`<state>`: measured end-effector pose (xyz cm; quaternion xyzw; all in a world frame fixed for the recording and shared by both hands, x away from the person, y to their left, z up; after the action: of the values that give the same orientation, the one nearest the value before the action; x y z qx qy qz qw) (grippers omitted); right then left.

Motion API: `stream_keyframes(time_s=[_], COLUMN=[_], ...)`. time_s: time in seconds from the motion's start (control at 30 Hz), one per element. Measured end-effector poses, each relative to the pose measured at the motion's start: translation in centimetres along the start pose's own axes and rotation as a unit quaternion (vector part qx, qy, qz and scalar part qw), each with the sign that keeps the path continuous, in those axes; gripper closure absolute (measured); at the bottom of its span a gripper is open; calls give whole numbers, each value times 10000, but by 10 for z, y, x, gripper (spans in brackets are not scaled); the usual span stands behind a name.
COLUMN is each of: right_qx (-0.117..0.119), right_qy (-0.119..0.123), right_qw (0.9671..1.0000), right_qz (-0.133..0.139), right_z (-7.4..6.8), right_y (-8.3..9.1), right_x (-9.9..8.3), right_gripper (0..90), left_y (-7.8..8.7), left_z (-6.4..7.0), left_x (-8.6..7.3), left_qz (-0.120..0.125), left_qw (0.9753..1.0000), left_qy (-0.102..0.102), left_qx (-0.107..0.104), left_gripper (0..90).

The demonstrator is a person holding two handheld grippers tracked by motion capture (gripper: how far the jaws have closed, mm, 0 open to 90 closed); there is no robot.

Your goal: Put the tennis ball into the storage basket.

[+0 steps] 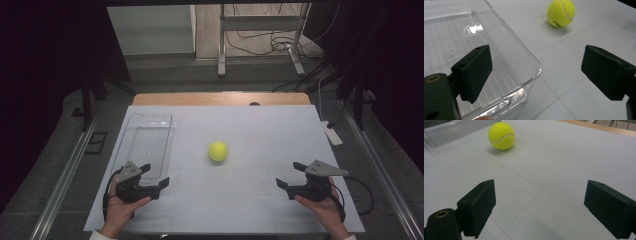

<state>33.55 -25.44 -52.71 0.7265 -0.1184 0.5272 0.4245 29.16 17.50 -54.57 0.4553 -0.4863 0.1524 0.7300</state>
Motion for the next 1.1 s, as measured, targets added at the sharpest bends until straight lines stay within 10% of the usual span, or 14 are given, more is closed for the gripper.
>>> stream_keyframes(time_s=[1.1], right_qx=[28], right_qy=[-44], right_qw=[9999], right_qz=[88], right_z=[-1], right_y=[5], right_x=[0], right_gripper=[113], left_y=[-1], left_z=[4], left_x=[1], left_qz=[-16], left_qw=[10000], left_qy=[-83], left_qx=[17], left_gripper=[115])
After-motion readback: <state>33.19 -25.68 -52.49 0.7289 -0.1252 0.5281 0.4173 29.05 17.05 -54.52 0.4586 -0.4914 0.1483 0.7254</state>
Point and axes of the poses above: each handheld gripper's, and its own axes: y roughly backward along the jaws, x roughly out of its top, z roughly to its right, the point moved 8 cm from there along -y, roughly forward along the jaws, and after that the axes turned 4 degrees about -y, right-handed, at the moved point
